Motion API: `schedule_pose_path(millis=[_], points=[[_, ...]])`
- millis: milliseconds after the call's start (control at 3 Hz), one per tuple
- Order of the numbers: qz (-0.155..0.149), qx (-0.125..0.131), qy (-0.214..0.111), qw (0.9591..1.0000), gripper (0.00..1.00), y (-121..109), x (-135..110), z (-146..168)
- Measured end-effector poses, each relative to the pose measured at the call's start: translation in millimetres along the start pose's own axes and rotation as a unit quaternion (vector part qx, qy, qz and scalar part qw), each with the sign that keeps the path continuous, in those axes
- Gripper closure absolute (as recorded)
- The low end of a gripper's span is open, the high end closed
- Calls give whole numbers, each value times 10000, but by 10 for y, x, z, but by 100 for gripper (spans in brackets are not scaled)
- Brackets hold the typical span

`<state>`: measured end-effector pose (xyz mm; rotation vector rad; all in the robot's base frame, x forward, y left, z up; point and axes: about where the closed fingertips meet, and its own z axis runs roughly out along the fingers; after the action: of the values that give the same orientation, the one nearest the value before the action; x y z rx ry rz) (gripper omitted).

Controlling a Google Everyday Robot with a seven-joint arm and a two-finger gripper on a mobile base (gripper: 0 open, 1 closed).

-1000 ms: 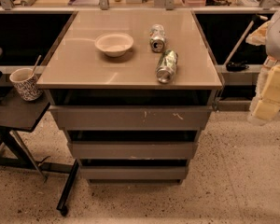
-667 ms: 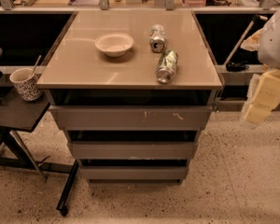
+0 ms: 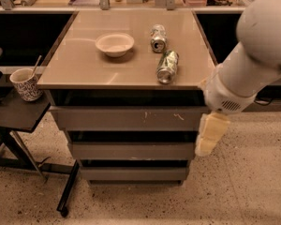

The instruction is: Open top drawer

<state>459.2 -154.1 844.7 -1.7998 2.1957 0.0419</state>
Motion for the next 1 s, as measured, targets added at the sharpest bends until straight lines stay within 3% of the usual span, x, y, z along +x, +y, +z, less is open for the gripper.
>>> schedule_pose_path(millis=[333, 667, 1000], points=[[-372, -240, 55, 9990, 0, -52, -322, 893], [-389, -227, 68, 9990, 0, -74, -346, 936], [-196, 51, 20, 9998, 0, -96, -327, 1082]])
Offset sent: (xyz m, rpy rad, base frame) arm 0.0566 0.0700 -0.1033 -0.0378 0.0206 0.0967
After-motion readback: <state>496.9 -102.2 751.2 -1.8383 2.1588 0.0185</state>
